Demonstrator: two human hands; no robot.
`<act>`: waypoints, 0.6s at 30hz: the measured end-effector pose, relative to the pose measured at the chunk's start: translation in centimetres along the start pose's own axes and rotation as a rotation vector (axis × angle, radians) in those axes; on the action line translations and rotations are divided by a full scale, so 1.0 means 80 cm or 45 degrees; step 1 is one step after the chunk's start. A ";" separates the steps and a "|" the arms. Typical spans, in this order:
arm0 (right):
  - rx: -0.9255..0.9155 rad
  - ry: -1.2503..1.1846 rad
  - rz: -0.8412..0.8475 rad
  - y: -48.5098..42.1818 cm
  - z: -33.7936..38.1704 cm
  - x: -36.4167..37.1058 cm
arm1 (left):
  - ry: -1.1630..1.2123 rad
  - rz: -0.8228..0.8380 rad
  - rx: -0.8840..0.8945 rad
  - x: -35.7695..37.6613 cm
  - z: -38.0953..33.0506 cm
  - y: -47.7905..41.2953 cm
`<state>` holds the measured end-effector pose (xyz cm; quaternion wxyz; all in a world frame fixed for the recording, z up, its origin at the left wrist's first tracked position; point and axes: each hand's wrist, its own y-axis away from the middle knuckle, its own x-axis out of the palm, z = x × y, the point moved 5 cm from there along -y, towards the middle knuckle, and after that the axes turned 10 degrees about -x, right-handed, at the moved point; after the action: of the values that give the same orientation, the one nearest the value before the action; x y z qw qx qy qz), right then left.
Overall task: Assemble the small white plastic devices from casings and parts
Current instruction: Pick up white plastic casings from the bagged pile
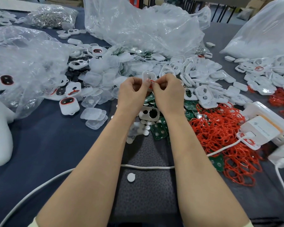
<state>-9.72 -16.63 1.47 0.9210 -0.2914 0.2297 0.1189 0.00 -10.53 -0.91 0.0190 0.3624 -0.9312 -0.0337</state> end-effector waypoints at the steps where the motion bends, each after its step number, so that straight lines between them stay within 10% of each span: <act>1: -0.003 0.008 0.002 0.000 0.001 0.000 | -0.010 -0.002 0.000 0.000 0.000 0.000; 18: 0.200 -0.311 0.037 0.000 -0.016 0.007 | 0.002 -0.002 -0.004 -0.004 0.001 -0.005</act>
<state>-9.65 -17.36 0.27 0.9603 -0.1982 0.1286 0.1485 0.52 -10.64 -1.01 0.0204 0.3632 -0.9308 -0.0348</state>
